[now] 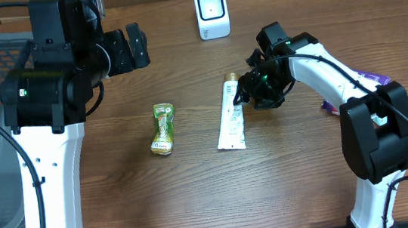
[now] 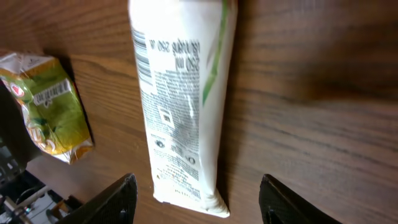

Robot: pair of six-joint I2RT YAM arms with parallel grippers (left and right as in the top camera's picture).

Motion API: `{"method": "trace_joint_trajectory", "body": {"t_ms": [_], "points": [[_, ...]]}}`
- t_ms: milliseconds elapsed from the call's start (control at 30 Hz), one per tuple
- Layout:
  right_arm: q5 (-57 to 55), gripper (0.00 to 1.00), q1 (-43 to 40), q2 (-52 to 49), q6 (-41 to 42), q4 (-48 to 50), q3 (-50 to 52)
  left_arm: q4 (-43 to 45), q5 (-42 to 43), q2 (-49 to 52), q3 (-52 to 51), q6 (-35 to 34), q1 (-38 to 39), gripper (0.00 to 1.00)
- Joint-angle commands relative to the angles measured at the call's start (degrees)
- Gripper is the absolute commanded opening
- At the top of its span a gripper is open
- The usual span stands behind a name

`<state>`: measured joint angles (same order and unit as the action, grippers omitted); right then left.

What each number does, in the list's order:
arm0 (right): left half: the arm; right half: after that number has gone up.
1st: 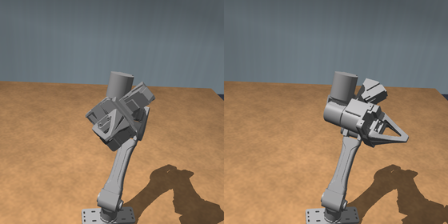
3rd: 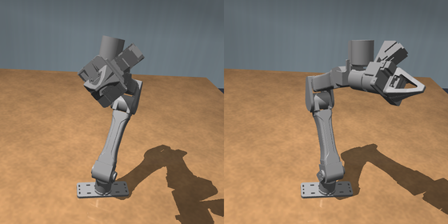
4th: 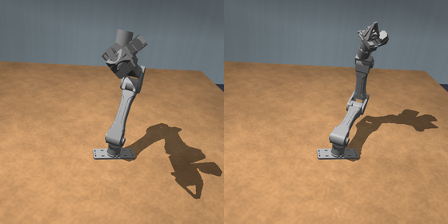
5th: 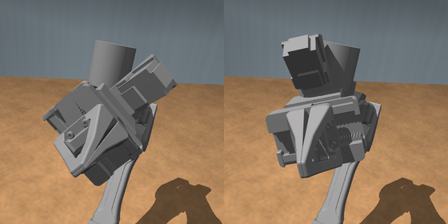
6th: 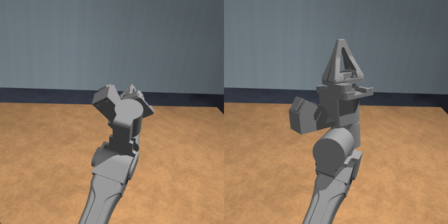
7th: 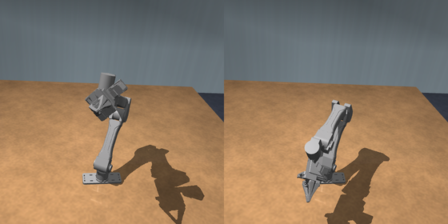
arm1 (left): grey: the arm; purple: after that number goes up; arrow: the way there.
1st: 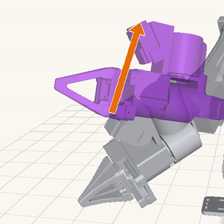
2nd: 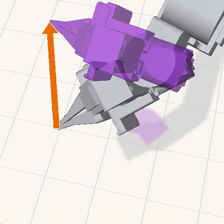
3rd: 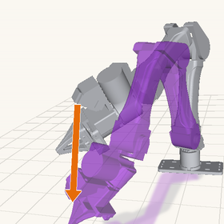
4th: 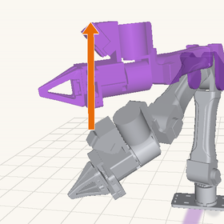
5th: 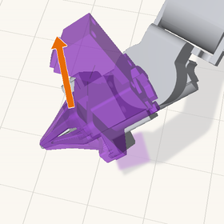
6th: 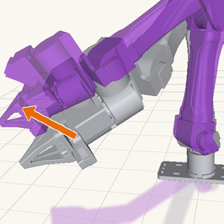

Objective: Scan the item barcode

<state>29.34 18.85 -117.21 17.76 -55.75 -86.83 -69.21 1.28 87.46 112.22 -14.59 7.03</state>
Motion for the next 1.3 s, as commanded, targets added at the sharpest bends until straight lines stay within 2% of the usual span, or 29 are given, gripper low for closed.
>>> {"method": "trace_joint_trajectory", "body": {"t_ms": [0,233,367,567,767,867,933,967,1100,1267], "points": [[-0.17,0.63,0.13,2.32,2.49,2.08,1.44,0.15,-0.37,0.28,0.39,0.87,0.11,1.0],[5.57,0.62,0.13,2.32,2.78,6.27,8.28,0.15,-0.37,0.28,0.39,0.87,0.11,1.0],[8.41,0.61,0.15,2.32,6.64,13.38,12.85,0.15,-0.37,0.28,0.39,0.87,0.11,1.0],[9.38,0.44,0.5,2.32,17.11,22.18,17.29,0.15,-0.37,0.28,0.39,0.9,0.11,1.0],[9.07,0.39,3.39,2.32,21.62,25.33,18.93,0.15,-0.37,0.28,0.39,0.87,0.13,0.99],[7.63,0.24,3.96,2.32,22.73,25.51,18.95,0.15,-0.37,0.28,0.39,0.87,0.11,1.0],[7.63,0.12,3.82,2.32,22.99,25.64,18.95,0.15,-0.37,0.28,0.39,0.87,0.11,0.99],[7.69,0.1,3.61,2.34,22.97,25.64,18.95,0.15,-0.37,0.28,0.39,0.87,0.11,1.0],[8.17,0.11,2.93,2.91,21.92,25.66,18.91,0.15,-0.37,0.28,0.39,0.87,0.11,1.0],[11.28,0.13,1.95,5.4,13.38,25.44,18.25,0.15,-0.37,0.28,0.39,0.87,0.11,1.0]]}}
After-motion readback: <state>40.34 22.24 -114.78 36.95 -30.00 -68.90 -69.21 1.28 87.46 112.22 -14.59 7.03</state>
